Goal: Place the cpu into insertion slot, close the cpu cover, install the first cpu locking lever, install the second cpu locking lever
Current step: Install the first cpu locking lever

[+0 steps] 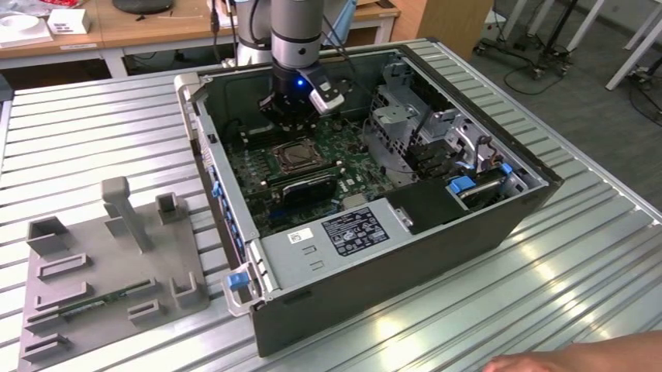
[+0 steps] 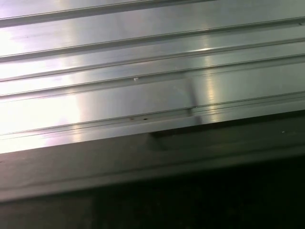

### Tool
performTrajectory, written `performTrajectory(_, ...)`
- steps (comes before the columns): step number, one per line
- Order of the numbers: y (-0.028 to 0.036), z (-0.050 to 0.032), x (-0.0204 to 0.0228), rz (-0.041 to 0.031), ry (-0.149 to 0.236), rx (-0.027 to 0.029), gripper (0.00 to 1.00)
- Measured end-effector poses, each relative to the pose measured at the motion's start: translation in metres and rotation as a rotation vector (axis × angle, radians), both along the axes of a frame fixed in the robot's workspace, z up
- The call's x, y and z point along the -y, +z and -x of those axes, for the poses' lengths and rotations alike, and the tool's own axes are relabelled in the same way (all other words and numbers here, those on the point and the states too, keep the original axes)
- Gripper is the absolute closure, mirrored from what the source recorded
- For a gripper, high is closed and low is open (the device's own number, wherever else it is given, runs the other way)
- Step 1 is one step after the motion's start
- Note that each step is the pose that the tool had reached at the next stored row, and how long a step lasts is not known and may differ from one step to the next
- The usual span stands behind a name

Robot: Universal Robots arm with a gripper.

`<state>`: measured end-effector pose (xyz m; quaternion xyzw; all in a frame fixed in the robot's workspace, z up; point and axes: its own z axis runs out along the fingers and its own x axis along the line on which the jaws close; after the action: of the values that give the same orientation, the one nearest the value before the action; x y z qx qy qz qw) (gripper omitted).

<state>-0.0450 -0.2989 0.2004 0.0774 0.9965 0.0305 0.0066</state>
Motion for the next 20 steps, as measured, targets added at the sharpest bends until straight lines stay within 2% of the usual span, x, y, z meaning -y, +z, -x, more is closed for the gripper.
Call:
performTrajectory(6,0.0,0.0013,0.0,-0.0003,0.0,-0.0001,0.89)
performTrajectory(14,0.0,0.0015,-0.0019,-0.0046,0.0,-0.0001,0.89)
performTrajectory(20,0.0,0.0012,-0.002,-0.0043,0.0,0.0,0.89)
